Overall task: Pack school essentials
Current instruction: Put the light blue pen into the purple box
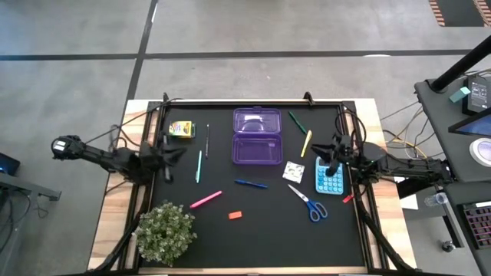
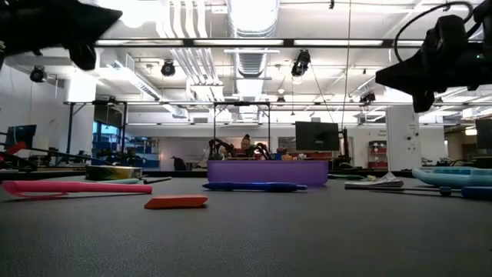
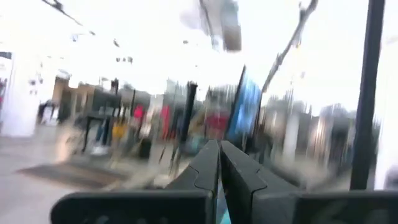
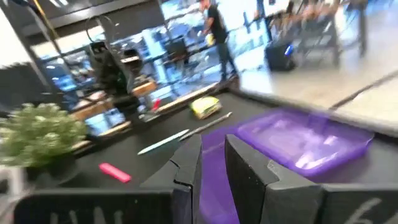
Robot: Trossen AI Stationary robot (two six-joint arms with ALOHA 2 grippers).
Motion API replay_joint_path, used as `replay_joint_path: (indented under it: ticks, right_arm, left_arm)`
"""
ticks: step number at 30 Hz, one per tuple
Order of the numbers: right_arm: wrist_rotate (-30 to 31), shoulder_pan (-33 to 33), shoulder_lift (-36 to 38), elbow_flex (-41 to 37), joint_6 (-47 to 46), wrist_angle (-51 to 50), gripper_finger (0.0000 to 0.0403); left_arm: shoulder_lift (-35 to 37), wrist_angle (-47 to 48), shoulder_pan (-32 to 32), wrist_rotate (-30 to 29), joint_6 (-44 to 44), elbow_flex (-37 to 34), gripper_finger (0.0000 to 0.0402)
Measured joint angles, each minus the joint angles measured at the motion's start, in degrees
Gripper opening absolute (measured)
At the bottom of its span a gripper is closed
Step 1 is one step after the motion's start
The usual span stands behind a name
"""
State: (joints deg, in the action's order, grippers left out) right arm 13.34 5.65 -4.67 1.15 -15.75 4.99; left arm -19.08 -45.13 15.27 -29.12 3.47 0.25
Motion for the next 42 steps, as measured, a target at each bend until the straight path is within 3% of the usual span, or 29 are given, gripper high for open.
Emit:
replay_joint_path:
  ticks: [8, 12, 15, 18, 21, 25, 35, 42]
  right_arm:
    - [0.3, 0.0, 0.0, 0.0, 9.5, 4.4, 0.0059]
    - [3.0, 0.0, 0.0, 0.0, 6.9, 8.3, 0.0059]
    - [8.6, 0.0, -0.1, 0.0, 3.5, 9.9, 0.0059]
    - [12.1, 0.0, -0.4, 0.0, 6.8, 13.4, 0.0059]
    - [12.2, 0.0, -0.8, 0.0, 9.2, 14.9, 0.0059]
    - [12.2, 0.0, -0.8, 0.0, 10.0, 15.0, 0.0059]
    - [12.2, 0.0, -0.7, 0.0, 15.0, 15.0, 0.0059]
    - [12.2, 0.0, -0.7, 0.0, 15.3, 13.9, 0.0059]
  left_arm:
    - [-1.8, -15.7, 0.0, 0.3, -0.2, 0.1, 0.0]
    - [-3.7, -15.9, 0.0, 0.3, 0.0, 2.0, 0.0]
    - [-5.9, -16.4, -0.1, 0.3, 1.3, 4.3, 0.0]
    - [-8.9, -15.9, -0.3, -0.2, 1.6, 6.6, 0.0]
    - [-12.6, -16.1, -0.3, -3.4, 1.7, 9.7, 0.0]
    - [-17.5, -15.7, -0.5, -12.1, 1.7, 14.5, 0.0]
    - [-32.9, -2.6, -3.2, -14.9, -5.7, 27.6, 0.0]
    - [-37.2, 27.0, -7.2, -14.6, -22.3, 37.8, 0.0]
